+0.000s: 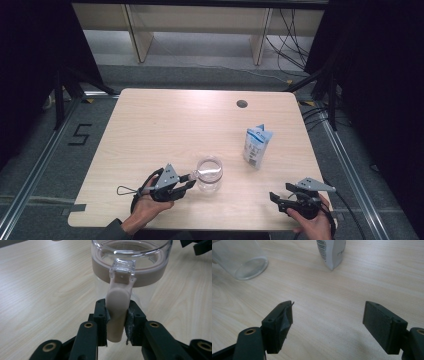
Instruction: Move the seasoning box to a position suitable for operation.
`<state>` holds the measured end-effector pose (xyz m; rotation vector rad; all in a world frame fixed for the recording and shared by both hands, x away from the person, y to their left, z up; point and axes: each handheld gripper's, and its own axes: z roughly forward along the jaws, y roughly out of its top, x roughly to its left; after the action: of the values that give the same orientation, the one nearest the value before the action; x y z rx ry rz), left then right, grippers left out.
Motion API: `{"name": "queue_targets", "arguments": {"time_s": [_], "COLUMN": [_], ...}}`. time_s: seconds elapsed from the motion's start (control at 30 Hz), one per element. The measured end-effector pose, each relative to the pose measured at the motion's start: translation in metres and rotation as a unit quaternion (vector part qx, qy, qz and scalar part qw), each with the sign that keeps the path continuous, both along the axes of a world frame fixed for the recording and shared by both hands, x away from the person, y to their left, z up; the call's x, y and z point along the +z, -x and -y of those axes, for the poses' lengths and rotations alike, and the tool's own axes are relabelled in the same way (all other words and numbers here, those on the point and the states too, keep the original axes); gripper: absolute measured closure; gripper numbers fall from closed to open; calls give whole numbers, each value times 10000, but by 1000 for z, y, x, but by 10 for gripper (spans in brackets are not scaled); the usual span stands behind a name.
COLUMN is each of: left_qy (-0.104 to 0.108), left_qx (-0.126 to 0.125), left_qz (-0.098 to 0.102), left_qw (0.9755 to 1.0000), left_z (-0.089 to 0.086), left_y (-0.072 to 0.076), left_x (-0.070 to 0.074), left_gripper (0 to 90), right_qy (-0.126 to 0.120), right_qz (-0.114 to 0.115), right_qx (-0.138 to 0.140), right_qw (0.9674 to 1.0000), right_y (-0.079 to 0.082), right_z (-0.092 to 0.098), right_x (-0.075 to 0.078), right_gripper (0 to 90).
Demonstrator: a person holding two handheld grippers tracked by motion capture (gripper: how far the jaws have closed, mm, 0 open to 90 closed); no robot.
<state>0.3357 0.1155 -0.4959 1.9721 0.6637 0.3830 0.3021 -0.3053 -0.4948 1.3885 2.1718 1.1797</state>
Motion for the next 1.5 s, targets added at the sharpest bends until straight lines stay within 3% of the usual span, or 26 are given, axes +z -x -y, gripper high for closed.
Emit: {"name": "queue_targets", "arguments": {"time_s": [0.13, 0.17, 0.23, 0.27, 0.33, 0.4, 0.43, 0.53, 0.63, 0.67, 0.7, 0.73, 0.83, 1.1, 1.2, 1.23, 1.27, 1.3, 1.37, 1.4, 1.5], "left_qy": [23, -7, -7, -9, -1, -59, 30, -29, 10, -65, -23, 4, -7, 54, 25, 32, 19, 2, -16, 64, 4], "left_qx": [-135, -217, -219, -255, -288, -306, -322, -377, -290, -304, -325, -299, -272, -181, -172, -178, -173, -177, -162, -166, -164], "left_qz": [-28, 15, 27, 37, 34, 52, 12, 68, 19, 41, 47, 29, 33, 18, 29, 19, 14, 14, -3, -72, -72], "left_qw": [9999, 9998, 9998, 9997, 9996, 9995, 9995, 9993, 9996, 9995, 9995, 9995, 9996, 9998, 9998, 9998, 9998, 9998, 9999, 9998, 9998], "left_z": [2, 1, -1, -1, -2, -3, -2, -3, -1, -2, -2, -1, -1, 1, 1, 0, 0, 0, 0, 0, -1], "left_y": [-2, -3, -5, -6, -8, -9, -9, -11, -11, -12, -13, -14, -16, -17, -17, -17, -17, -18, -17, -17, -18], "left_x": [0, 0, 0, 0, 0, 0, -1, 0, 0, 0, 0, -1, 0, -1, -1, -1, -1, 0, 0, -1, -1], "left_gripper": [733, 733, 733, 733, 733, 733, 732, 733, 733, 734, 734, 734, 735, 736, 736, 736, 736, 735, 734, 731, 699], "right_qy": [-65, 0, 5, -93, 9, -13, -108, -18, 69, 70, -36, -11, -74, -5, 15, -63, 55, -57, 29, -104, -86], "right_qz": [-105, 6, 7, -159, 11, -5, -185, -1, 55, 21, -72, 9, -136, 27, -9, -108, 82, -60, -1, -166, -146], "right_qx": [-63, 19, 9, -97, 15, 13, -108, 48, 29, 52, 64, 60, -50, 56, 71, -37, 60, -13, 84, -85, -49], "right_qw": [9999, 10000, 10000, 9998, 10000, 10000, 9997, 10000, 10000, 10000, 9999, 10000, 9999, 10000, 10000, 9999, 9999, 10000, 10000, 9998, 9998], "right_y": [2, 0, 0, 2, 0, 0, 2, 0, -1, 0, 0, 0, 1, -1, -1, 1, -1, 1, -1, 2, 1], "right_z": [-2, 0, 0, -3, 0, 0, -3, -1, 0, 0, -1, -1, -3, -1, -1, -3, 0, -2, 0, -4, -3], "right_x": [0, 0, 0, 0, 0, 0, 1, 0, -1, 0, 0, 0, 0, -1, -1, 0, -1, 0, -1, 0, 0], "right_gripper": [251, 251, 251, 251, 251, 251, 251, 251, 251, 251, 251, 251, 251, 251, 251, 251, 251, 251, 251, 251, 251]}}
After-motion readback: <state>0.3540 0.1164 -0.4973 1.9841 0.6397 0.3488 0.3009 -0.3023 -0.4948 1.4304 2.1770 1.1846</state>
